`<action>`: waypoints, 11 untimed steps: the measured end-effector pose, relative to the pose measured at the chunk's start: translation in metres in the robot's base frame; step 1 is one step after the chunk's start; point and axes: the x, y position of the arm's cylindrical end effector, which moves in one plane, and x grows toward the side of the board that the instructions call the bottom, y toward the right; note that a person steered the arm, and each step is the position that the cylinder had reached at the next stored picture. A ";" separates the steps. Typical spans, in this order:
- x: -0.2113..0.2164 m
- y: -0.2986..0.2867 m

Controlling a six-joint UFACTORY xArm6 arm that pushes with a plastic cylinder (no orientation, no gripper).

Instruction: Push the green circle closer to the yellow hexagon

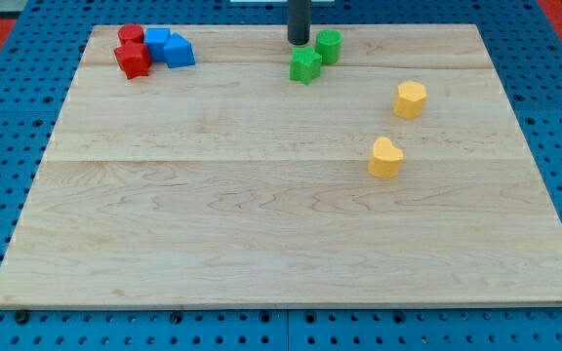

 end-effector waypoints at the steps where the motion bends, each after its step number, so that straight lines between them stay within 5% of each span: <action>1: -0.003 0.008; 8: 0.018 0.075; 11: 0.059 0.075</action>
